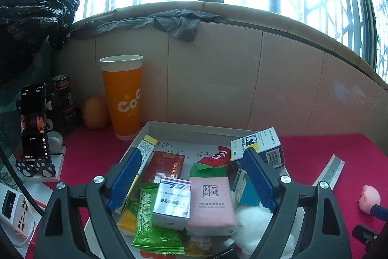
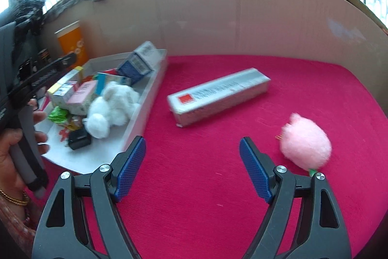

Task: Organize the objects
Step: 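Release the Merck box into the tray with the left tool while the right tool drops the charger, then move both open tools back to the pink plush and silver sealant box, then grasp the silver Liquid Sealant box with the left tool while the right tool grasps the pink plush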

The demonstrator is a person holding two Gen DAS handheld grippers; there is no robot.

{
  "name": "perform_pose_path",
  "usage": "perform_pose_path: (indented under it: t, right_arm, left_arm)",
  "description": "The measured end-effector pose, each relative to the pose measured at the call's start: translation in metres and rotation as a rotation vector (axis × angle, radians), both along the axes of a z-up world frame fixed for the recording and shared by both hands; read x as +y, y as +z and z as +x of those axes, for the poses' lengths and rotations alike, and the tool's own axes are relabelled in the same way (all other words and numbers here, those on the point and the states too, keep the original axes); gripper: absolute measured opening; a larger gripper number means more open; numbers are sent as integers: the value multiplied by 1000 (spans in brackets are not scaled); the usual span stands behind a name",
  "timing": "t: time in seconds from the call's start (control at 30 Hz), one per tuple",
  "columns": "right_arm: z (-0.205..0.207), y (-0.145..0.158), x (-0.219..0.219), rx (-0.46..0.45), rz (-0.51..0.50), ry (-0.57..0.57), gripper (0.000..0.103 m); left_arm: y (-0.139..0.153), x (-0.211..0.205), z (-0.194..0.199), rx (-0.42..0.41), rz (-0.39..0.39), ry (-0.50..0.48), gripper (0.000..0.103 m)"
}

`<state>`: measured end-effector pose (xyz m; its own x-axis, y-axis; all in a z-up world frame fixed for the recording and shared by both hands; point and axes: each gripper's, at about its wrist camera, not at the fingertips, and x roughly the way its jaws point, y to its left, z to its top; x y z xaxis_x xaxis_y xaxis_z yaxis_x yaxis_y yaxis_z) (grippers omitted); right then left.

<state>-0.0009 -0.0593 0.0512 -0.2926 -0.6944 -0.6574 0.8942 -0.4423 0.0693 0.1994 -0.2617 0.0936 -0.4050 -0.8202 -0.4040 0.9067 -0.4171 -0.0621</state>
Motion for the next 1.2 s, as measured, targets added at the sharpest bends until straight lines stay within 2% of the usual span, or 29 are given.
perform_pose_path:
  t: [0.1, 0.23, 0.37, 0.5, 0.63, 0.73, 0.8, 0.97, 1.1, 1.2]
  right_arm:
    - [-26, -7, 22, -17, 12, -78, 80]
    - [-61, -14, 51, -50, 17, -181, 80]
    - [-89, -18, 75, -66, 32, -266, 80]
    - [-108, -25, 90, -93, 48, -304, 80]
    - [-117, -35, 92, -119, 78, -301, 80]
    - [-115, -41, 83, -112, 114, -270, 83]
    - [-114, -41, 78, -104, 120, -242, 83]
    - [-120, -43, 48, -55, 177, -182, 84]
    - [-126, -44, 24, -21, 208, -146, 84]
    - [-128, -44, 16, -17, 209, -119, 84]
  left_arm:
    - [2, 6, -6, 4, 6, -47, 86]
    - [6, 22, -22, 17, 25, -206, 86]
    - [7, 52, -48, -39, 14, -382, 86]
    - [1, 93, -80, -63, 107, -670, 86]
    - [-15, 127, -110, -81, 205, -783, 86]
    - [-36, 134, -128, -129, 285, -791, 86]
    - [-42, 132, -134, -166, 290, -762, 86]
    - [-28, 112, -140, -162, 289, -703, 86]
    - [-19, 95, -162, -256, 259, -648, 86]
    - [-25, 79, -187, -335, 292, -623, 86]
